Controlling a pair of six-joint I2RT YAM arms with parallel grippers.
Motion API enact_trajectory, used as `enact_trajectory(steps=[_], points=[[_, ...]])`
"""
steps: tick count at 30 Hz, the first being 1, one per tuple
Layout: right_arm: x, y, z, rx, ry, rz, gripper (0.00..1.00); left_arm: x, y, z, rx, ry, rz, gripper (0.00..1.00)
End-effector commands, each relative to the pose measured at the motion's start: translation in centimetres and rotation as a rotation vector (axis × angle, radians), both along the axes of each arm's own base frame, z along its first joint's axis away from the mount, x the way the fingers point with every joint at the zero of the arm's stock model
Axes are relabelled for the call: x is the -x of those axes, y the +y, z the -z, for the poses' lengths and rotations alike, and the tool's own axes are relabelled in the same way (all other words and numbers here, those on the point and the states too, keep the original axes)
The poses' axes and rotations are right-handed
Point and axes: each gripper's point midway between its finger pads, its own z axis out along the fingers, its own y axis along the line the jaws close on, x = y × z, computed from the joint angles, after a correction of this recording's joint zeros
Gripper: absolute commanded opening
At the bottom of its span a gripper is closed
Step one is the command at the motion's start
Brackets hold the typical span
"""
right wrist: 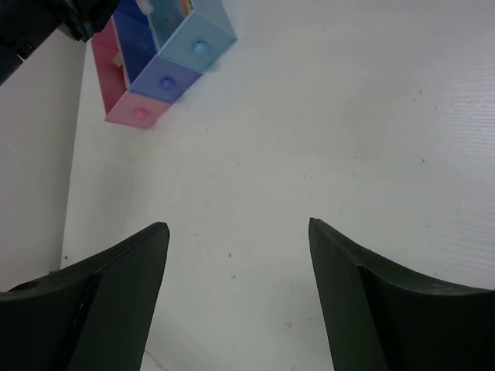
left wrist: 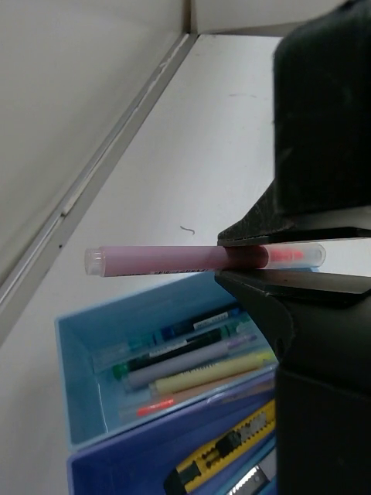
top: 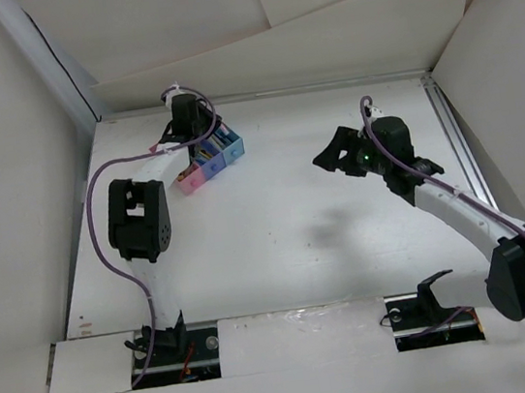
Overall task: Sort the stationery into containers
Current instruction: Place the pen in the storage box.
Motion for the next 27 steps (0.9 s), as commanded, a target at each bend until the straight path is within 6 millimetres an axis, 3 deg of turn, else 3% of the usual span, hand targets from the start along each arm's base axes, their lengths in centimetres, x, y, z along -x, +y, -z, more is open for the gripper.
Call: enact_trajectory(steps=[1,9,14,16,20,21,22,23,24,25,26,27], points=[[-0.2,0.2,-1.7,-0.018,-0.071,-0.020,0.79,-0.6,0.9,-1.8,-0.035,-0.030,-0.041,0.09],[-0.2,0.2,-1.7,-0.018,-0.071,-0.020,0.79,-0.8,1.4,-0.2,-0.076,0.008,-0.057,0.16],[-0.1,0.1,-1.3,-0.015,-0.062,-0.020,0.79,-0.6,1.7,0.2,-0.086,0.027,-0.067,0.42],[-0.1,0.1,-1.3,-0.015,-0.062,-0.020,0.79,-0.4,2.0,0.0,-0.099,0.023,-0.073,0.46],[-0.3,-0.2,-1.3,-0.015,-0.062,-0.011,0.79,0.8,2.6,-2.4,-0.092,-0.031,-0.093,0.50],[-0.3,-0.2,-1.3,-0.015,-0.062,-0.011,0.79,1.2,2.7,-6.1,-0.065,-0.122,-0.098,0.50],[-0.2,-0.2,-1.7,-0.017,-0.071,-0.011,0.79,2.3,3.0,-5.7,-0.063,-0.126,-0.098,0.50],[-0.2,-0.2,-1.7,-0.017,-0.071,-0.011,0.79,3.1,2.4,-7.0,-0.051,-0.162,-0.086,0.51],[-0.3,-0.4,-1.6,-0.013,-0.072,-0.001,0.79,3.7,2.5,-8.9,-0.050,-0.227,-0.103,0.51],[-0.3,-0.6,-1.2,-0.006,-0.065,0.009,0.79,5.3,2.5,-12.5,-0.035,-0.306,-0.103,0.53],[-0.2,-0.6,-1.6,-0.010,-0.075,0.009,0.79,6.9,1.7,-11.5,-0.050,-0.302,-0.088,0.55],[-0.2,-0.8,-1.9,-0.008,-0.087,0.020,0.80,7.8,1.7,-13.0,-0.045,-0.354,-0.096,0.81]])
